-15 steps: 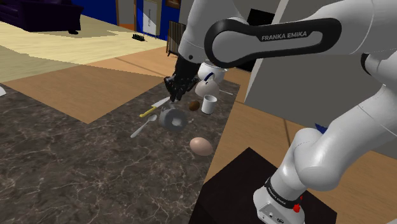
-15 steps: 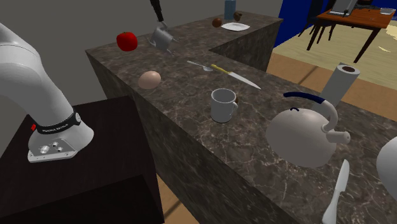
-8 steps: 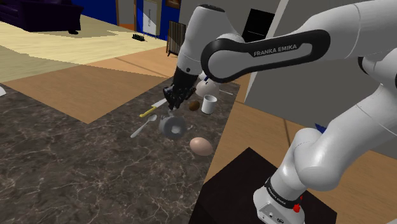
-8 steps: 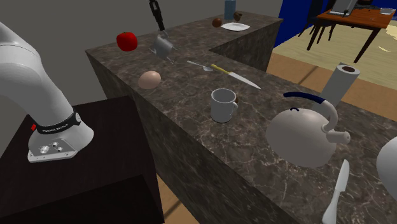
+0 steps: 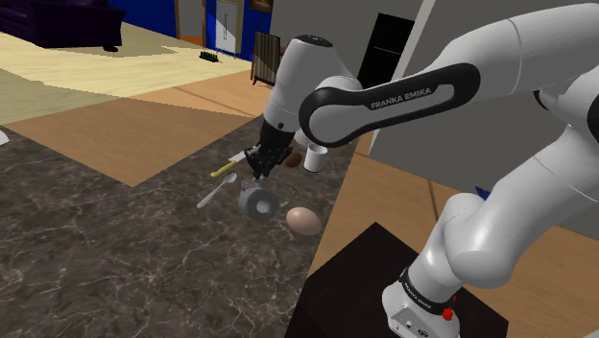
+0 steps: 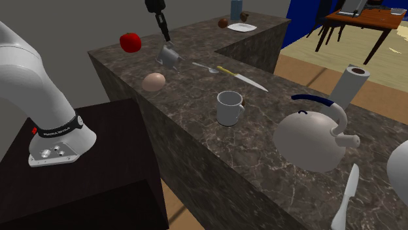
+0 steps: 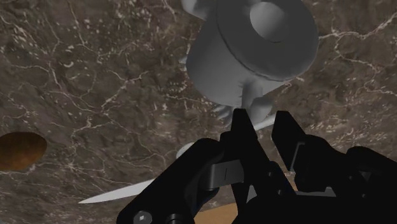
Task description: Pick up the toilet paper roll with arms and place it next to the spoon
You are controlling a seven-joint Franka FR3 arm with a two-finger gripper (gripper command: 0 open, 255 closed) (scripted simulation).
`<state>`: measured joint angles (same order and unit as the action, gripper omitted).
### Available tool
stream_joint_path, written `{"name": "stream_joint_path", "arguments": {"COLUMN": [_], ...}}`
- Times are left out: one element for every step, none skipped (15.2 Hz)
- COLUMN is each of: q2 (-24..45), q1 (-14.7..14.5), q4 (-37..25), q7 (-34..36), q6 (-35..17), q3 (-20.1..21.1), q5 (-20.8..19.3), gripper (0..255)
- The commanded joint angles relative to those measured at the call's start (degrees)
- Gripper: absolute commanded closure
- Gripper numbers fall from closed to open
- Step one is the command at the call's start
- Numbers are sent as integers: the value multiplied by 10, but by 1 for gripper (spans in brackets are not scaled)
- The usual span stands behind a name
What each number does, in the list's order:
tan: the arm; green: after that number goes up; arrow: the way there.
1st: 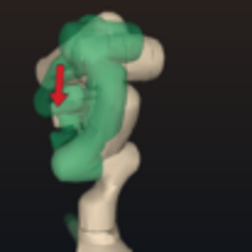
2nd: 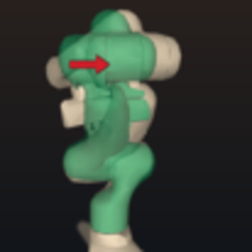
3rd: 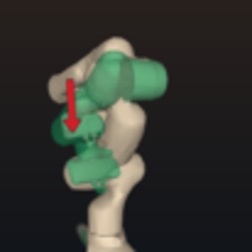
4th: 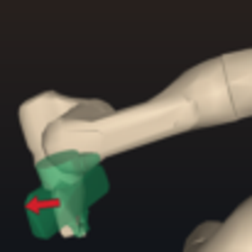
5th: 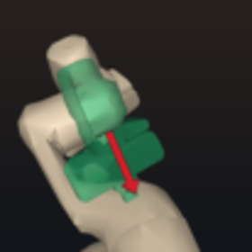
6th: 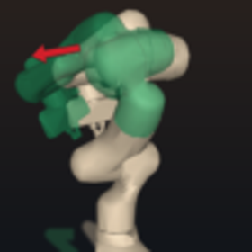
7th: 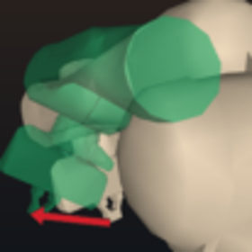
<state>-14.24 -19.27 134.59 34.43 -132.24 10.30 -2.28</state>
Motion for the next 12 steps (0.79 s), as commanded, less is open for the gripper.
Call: {"name": "stream_joint_path", "arguments": {"q2": [7, 10, 14, 18, 22, 26, 29, 29, 29, 29, 29, 29], "q1": [1, 1, 1, 2, 2, 2, 3, 3, 3, 3, 3, 3], "q4": [9, 14, 18, 23, 27, 31, 35, 35, 35, 35, 35, 35], "q7": [2, 3, 5, 6, 8, 9, 10, 10, 10, 10, 10, 10], "q6": [-17, -25, -33, -41, -49, -57, -64, -64, -64, -64, -64, -64], "q3": [1, 1, 2, 2, 3, 3, 4, 4, 4, 4, 4, 4], "q5": [-2, -3, -4, -6, -7, -9, -10, -10, -10, -10, -10, -10], "gripper": [255, 255, 255, 255, 255, 255, 255, 255, 255, 255, 255, 255]}}
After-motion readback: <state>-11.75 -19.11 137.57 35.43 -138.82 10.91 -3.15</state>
